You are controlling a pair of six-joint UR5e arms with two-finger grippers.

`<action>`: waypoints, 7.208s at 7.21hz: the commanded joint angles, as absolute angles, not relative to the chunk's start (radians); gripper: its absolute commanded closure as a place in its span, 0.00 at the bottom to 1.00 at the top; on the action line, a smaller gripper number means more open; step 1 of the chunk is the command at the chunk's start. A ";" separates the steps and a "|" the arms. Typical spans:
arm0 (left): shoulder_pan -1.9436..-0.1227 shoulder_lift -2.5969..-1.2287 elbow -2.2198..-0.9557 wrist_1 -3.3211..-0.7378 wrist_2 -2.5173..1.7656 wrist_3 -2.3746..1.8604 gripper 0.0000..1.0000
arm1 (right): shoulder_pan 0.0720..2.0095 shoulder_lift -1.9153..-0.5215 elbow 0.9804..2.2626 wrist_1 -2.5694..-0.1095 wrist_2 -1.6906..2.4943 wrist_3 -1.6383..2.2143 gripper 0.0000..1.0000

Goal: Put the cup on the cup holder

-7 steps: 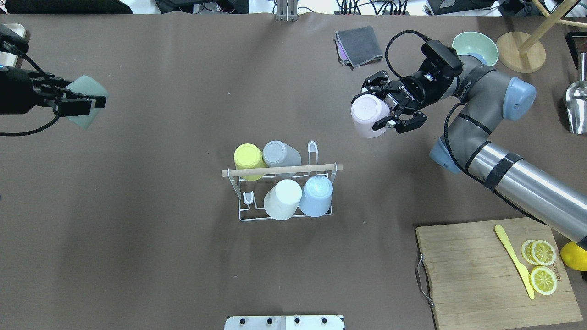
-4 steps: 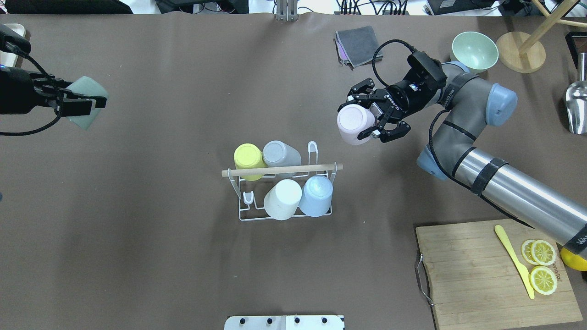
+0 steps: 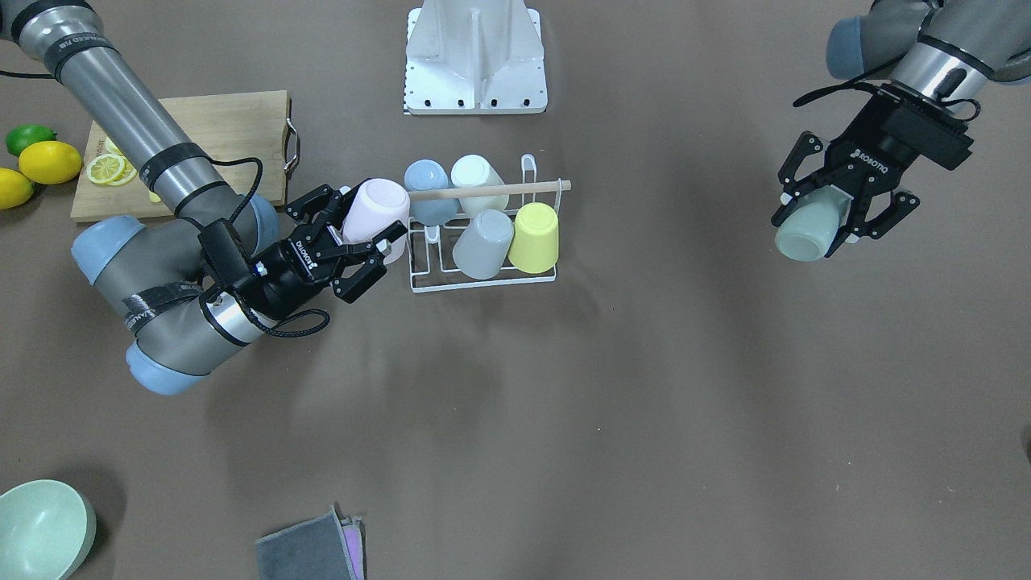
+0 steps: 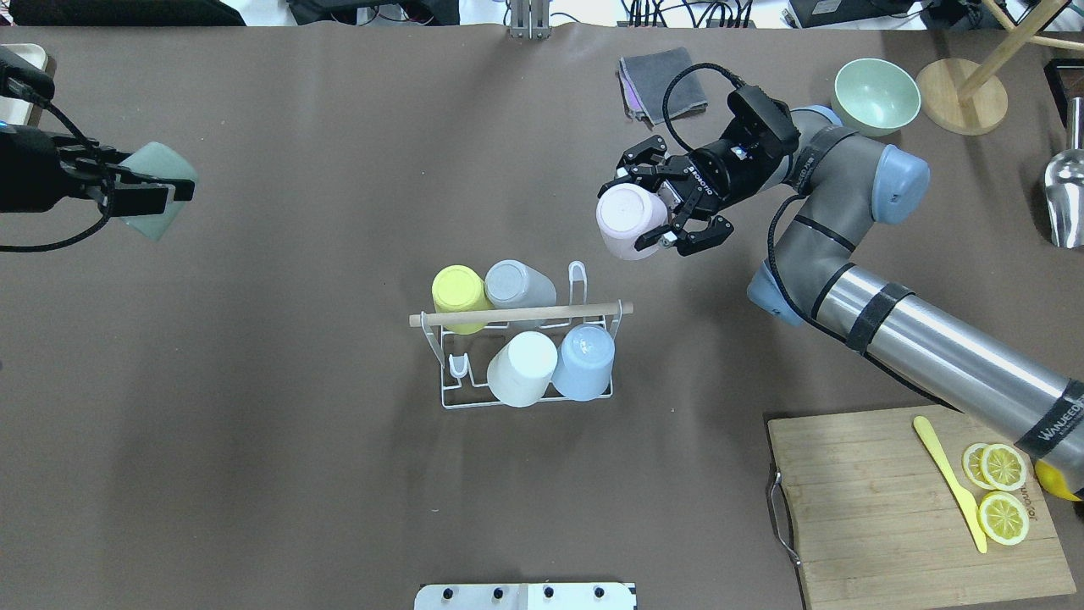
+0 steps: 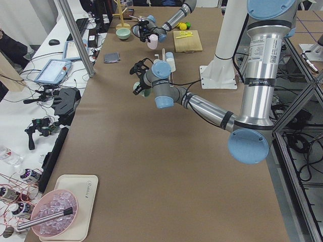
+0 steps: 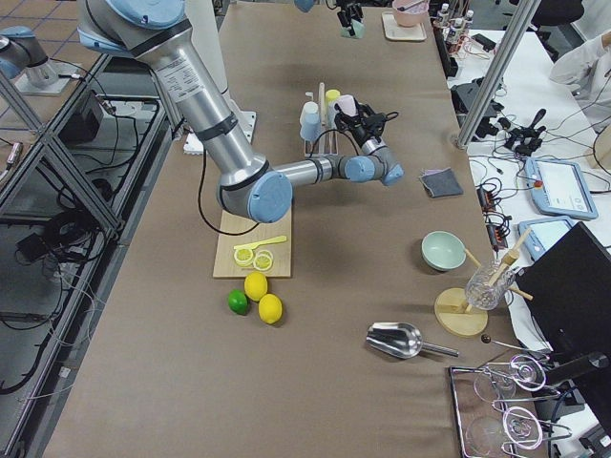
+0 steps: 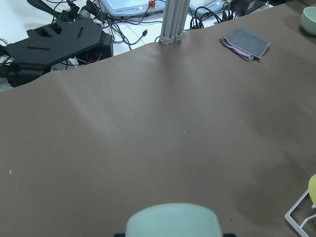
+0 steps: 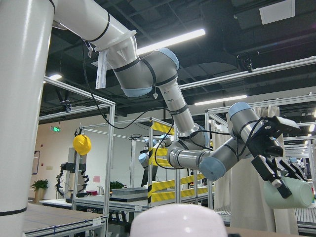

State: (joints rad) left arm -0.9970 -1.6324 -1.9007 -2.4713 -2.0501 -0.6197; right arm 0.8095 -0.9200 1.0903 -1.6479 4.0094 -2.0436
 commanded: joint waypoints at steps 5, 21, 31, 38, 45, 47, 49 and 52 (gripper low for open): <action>-0.996 -1.638 -1.901 -2.438 -2.051 -0.620 1.00 | 0.761 -0.841 1.022 -1.655 4.008 -2.059 0.74; -0.994 -1.724 -1.904 -2.387 -2.110 -0.621 1.00 | 0.800 -0.885 1.049 -1.701 4.007 -1.984 0.00; -0.522 -1.859 -1.893 -3.038 -1.389 -0.761 1.00 | 1.051 -1.281 1.370 -1.790 3.651 -0.564 0.06; -0.098 -1.858 -1.818 -3.200 -0.868 -0.246 1.00 | 1.137 -1.345 1.597 -1.792 2.988 -0.115 0.06; -0.109 -1.956 -1.674 -3.353 -0.818 -0.221 1.00 | 1.262 -1.626 1.770 -1.588 2.435 -0.112 0.07; -0.112 -1.973 -1.631 -3.385 -0.816 -0.222 1.00 | 1.353 -1.678 1.769 -1.580 2.421 -0.106 0.11; -0.110 -1.990 -1.602 -3.387 -0.816 -0.225 1.00 | 1.406 -1.709 1.764 -1.578 2.382 -0.106 0.09; -0.110 -2.023 -1.551 -3.389 -0.816 -0.227 1.00 | 1.413 -1.769 1.776 -1.537 2.291 -0.034 0.05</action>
State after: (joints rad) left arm -0.1105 -2.0107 -1.5689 -3.3883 -0.8161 -0.2268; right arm 1.4108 -1.7452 1.7685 -1.5508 2.3291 -0.0798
